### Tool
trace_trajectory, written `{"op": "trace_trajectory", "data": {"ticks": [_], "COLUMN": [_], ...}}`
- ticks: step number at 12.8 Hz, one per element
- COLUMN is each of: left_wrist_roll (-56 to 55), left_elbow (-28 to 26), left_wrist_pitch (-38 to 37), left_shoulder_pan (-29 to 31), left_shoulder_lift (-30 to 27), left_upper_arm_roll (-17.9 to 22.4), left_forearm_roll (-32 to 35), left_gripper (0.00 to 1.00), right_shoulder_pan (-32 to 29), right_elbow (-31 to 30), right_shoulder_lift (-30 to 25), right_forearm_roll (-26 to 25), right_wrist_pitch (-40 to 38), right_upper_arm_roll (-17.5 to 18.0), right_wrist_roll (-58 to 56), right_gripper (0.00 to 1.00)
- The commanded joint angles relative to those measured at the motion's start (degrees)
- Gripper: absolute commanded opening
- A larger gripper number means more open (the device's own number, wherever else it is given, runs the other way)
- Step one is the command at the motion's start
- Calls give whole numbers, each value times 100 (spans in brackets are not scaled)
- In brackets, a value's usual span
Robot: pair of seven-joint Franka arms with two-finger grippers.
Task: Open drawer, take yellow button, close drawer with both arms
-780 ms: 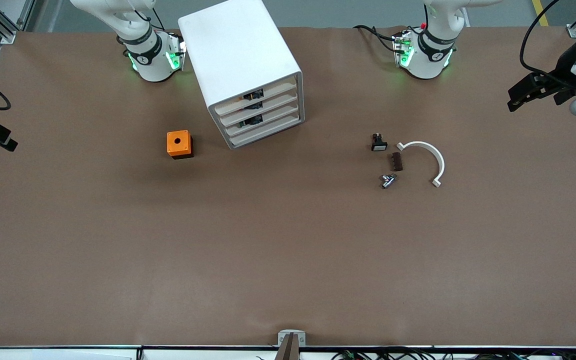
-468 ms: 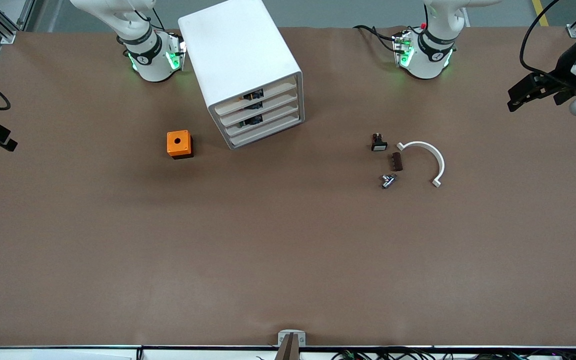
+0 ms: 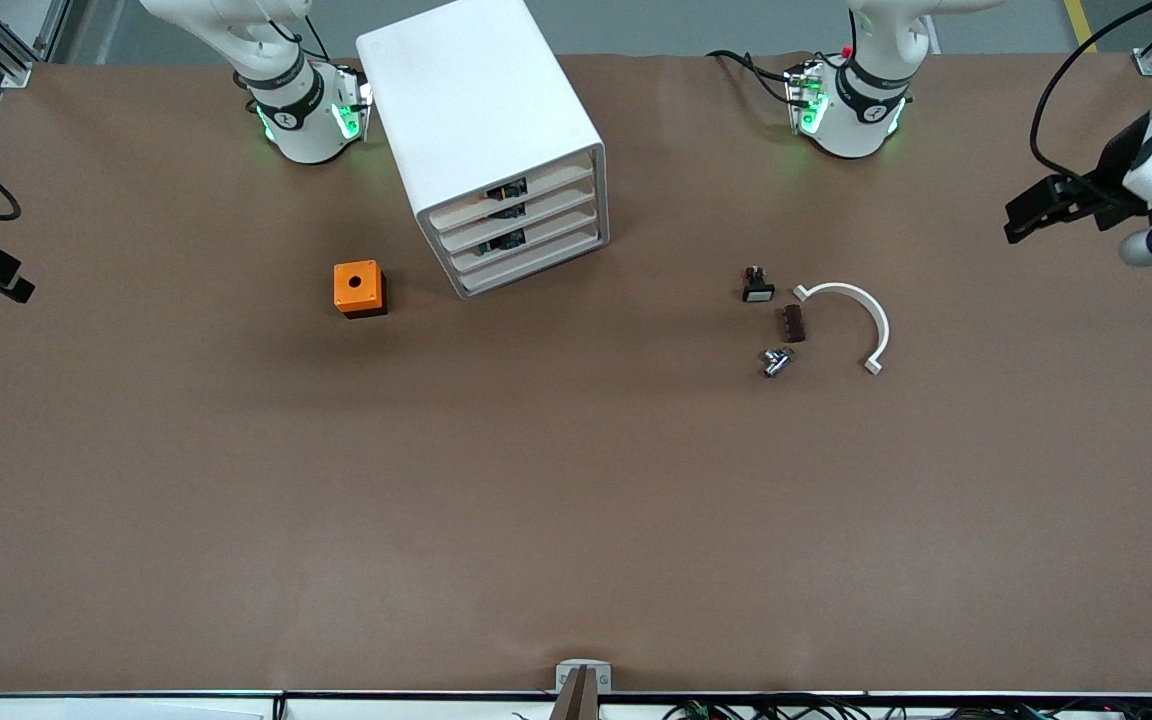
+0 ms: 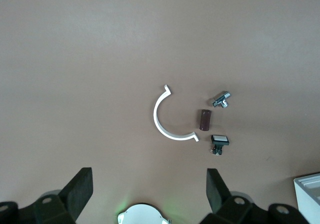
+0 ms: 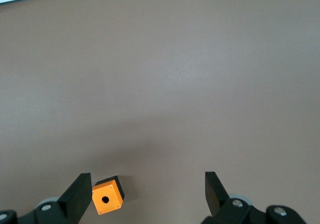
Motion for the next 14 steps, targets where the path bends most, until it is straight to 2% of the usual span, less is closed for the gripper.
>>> {"op": "trace_trajectory", "data": {"ticks": [1,7,12,14], "left_wrist_roll": [-653,-3149,-5284,-6461], "left_elbow": [106,229,325,440], "left_wrist_pitch": [-140,0,36,36], "left_shoulder_pan": [-56,-416,-996,-1198], "left_shoulder_lift": [388,1075,1602,1830], "left_upper_arm_roll": [-253,-1010,-1028,-1028], "left_forearm_roll": [109,4,-1066,-1453], "left_gripper": [100,100,100,100], "right_shoulder_pan": [-181,-199,-207,-216], "right_elbow": [13,4,-5,-5], "right_shoulder_lift": [-56,-100,-135,-144], "right_forearm_roll": [3,3,3,3], "right_wrist_pitch": [-62,-70,-88,-97], "right_upper_arm_roll": [80,89,89,89], "right_wrist_roll": [27,27,27,18], "right_gripper": [100,100,100,100]}}
